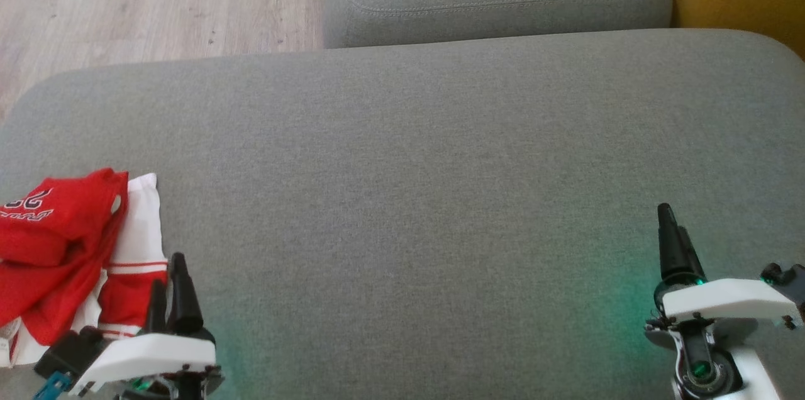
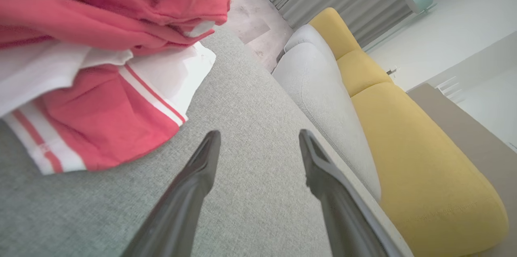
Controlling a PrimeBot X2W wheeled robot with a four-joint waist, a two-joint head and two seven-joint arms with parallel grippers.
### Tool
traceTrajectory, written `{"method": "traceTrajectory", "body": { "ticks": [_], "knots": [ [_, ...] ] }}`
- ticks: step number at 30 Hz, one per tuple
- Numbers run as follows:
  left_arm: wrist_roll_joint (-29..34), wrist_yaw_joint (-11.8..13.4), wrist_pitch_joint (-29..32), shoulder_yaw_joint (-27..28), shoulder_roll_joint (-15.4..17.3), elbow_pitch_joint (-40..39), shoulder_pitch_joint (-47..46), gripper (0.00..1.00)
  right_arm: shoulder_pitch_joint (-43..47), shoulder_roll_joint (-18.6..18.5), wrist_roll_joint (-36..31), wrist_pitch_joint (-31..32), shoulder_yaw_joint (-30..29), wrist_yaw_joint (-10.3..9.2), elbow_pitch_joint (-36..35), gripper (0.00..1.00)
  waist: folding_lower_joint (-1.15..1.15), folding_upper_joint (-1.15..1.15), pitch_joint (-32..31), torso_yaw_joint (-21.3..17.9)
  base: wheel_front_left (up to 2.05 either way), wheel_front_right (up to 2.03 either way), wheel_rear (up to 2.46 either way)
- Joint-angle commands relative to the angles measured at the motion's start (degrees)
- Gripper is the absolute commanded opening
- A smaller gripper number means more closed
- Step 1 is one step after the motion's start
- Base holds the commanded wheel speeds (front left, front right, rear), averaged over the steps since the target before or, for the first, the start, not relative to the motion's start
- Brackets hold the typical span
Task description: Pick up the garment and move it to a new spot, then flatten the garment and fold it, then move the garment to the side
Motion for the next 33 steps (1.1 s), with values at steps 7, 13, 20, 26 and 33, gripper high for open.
{"method": "traceTrajectory", "body": {
  "ticks": [7,13,20,26,33],
  "knots": [
    [6.3,0.5,-1.8,0.1,1.3,-1.3,-2.5,1.00,-3.4,-1.4,-6.2,-2.0,1.5,-0.02,-0.6,1.00,0.00,0.00,-0.3,-0.2,0.00,0.00,0.00],
    [10.9,0.9,-2.9,-0.2,1.6,-1.4,-2.4,1.00,-3.9,-1.7,-10.3,-3.0,2.6,-0.02,0.3,1.00,0.00,0.00,-0.4,-0.3,0.00,0.00,0.00],
    [16.1,1.2,-4.0,-0.7,1.9,-0.2,-2.4,1.00,-4.6,-2.1,-15.2,-4.2,4.2,-0.03,2.0,1.00,0.00,0.00,-0.3,-0.4,0.00,0.00,0.00],
    [20.2,1.4,-5.1,-1.0,2.2,1.1,-2.7,1.00,-5.3,-2.4,-19.4,-5.2,5.5,-0.03,3.4,1.00,0.00,0.00,-0.1,-0.6,0.00,0.00,0.00],
    [25.2,1.8,-6.3,-1.4,2.3,2.0,-2.9,1.00,-5.9,-2.6,-24.9,-6.4,6.1,-0.03,4.7,1.00,0.00,0.00,0.4,-0.8,0.00,0.00,0.00]
  ]
}}
